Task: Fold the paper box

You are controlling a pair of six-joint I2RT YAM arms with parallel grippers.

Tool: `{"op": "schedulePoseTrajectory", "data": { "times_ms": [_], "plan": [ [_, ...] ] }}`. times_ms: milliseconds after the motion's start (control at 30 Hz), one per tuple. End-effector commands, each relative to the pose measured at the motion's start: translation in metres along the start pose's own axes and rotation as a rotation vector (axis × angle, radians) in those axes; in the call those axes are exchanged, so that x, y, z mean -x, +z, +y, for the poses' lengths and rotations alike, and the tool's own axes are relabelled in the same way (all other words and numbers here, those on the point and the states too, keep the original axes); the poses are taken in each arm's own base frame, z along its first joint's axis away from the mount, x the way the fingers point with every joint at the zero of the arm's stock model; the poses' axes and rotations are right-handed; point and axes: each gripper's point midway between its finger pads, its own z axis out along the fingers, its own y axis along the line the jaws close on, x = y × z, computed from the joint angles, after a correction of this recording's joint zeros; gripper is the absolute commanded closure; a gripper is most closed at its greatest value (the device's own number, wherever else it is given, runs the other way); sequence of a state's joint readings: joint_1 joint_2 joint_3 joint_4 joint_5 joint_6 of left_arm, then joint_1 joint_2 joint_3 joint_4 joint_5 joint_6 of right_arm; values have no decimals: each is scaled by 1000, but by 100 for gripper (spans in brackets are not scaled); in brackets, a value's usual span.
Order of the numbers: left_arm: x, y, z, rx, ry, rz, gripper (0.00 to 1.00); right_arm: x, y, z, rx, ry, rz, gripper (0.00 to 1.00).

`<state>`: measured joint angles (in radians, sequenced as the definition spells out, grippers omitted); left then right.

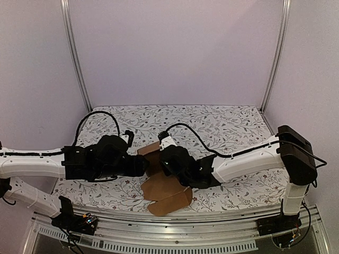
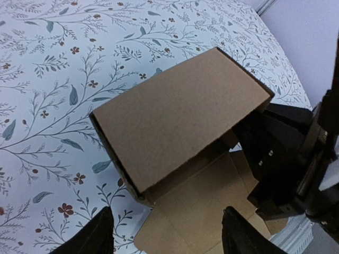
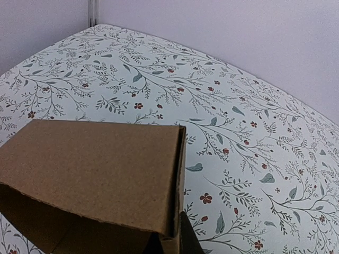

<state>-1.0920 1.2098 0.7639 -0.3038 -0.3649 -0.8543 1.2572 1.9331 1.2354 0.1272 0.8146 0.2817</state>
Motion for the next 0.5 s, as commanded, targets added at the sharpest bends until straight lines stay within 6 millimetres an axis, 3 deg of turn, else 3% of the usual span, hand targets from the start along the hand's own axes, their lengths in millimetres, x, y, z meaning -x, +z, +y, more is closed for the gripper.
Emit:
{"op": "schedulePoseTrajectory", "data": {
  "times_ms": [0,133,267,467],
  "plan": [
    [-22,-15,14,-4,82,74,31,-17,11,1,115,-10,29,100],
    [-15,-28,25,22,119,41,29,-21,12,10,228,-37,-6,100],
    [-2,-34,21,14,167,5,28,-28,16,16,331,-57,-4,100],
    [7,-22,9,17,242,0,33,-36,5,36,508,-82,-106,100]
  ]
}}
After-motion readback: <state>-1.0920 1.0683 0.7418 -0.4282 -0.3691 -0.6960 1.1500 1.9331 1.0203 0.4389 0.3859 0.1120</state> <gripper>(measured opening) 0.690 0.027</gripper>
